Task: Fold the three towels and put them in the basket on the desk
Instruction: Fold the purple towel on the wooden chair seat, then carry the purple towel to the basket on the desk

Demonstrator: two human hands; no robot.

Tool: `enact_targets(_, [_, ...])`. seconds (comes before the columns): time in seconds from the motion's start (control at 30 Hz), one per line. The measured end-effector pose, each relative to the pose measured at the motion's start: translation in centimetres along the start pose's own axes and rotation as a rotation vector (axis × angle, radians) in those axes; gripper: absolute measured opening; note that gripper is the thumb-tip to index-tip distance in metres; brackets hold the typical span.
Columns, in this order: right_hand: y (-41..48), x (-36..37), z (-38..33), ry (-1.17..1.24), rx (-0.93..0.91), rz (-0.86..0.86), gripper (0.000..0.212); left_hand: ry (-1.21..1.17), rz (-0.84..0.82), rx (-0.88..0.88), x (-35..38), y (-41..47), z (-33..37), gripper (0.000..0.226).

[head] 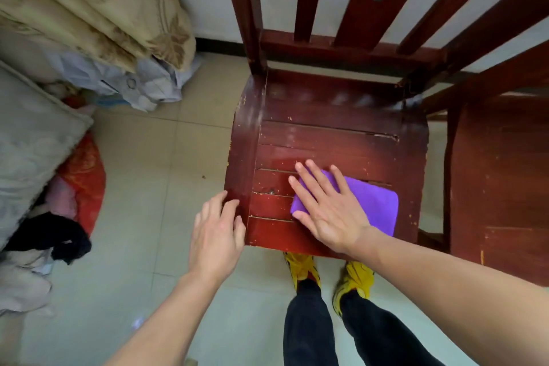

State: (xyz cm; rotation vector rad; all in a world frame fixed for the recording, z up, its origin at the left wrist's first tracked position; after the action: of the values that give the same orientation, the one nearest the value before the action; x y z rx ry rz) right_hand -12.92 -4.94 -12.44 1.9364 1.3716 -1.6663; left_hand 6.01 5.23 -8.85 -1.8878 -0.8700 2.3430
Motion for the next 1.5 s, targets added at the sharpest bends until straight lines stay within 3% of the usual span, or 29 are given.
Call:
enact_targets(0.27, [1.1,1.8,-0.2,-0.017,-0.009,-0.025,0.061,-0.002,0.032,0.003,-0.3,0.3,0.1,0.04])
enact_targets(0.37, [0.3,-0.1,0.1,0.04,0.009,0.007,0.063,0.004,0.047,0.013,-1.1,0.5,1.4,0.027])
enact_targets(0.47, [-2.8,-1.7,2.1,0.085,0.086,0.068,0.06,0.019,0.078,0.096,-1.6,1.4,4.7,0.025])
enact_targets(0.63, [-8.3,-0.7,6.8,0.115,0.292,0.076,0.058,0.078,0.053,0.376,-0.5,3.1,12.1,0.02])
enact_targets(0.8, [-8.5,1.6,8.4,0.156,0.322,0.06,0.06,0.088,0.025,0.36,1.1,4.8,12.9,0.006])
enact_targets(0.9, [-8.3,1.7,8.6,0.2,0.306,0.077,0.06,0.164,0.003,0.385,0.3,5.7,13.2,0.022])
enact_targets(1.03, [-8.9,0.1,9.2,0.306,0.343,0.104,0.07,0.281,-0.155,0.452,-0.7,7.2,15.0,0.085])
enact_targets(1.1, [-8.9,-1.2,9.7,0.298,0.345,0.094,0.077,0.378,-0.264,0.508,-0.6,8.0,16.2,0.09])
enact_targets(1.2, [-8.6,-2.1,10.2,0.34,0.392,-0.045,0.079,0.485,-0.334,0.548,-0.6,8.0,17.3,0.072])
enact_targets(1.27, [-8.9,-2.7,9.8,0.399,0.418,-0.087,0.067,0.521,-0.376,0.579,-0.8,6.9,17.9,0.055])
enact_targets(1.37, [-11.0,-4.3,8.5,0.498,0.417,-0.016,0.047,0.481,-0.439,0.611,-1.3,4.0,18.6,0.056])
enact_targets(1.5, [-17.3,-6.8,6.7,0.541,0.486,0.071,0.032,0.37,-0.418,0.674,-3.6,-0.6,20.6,0.04])
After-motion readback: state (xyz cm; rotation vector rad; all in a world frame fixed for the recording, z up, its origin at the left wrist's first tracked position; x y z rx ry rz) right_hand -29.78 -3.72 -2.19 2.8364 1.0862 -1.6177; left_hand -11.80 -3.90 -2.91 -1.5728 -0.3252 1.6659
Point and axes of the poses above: each hand's wrist, its own y-axis towards the middle knuckle, its own x-axis out of the palm, z = x × y, the point moved 5 cm from there along y, towards the middle knuckle, and after that the axes turned 10 degrees about y, right-handed, at the moved point
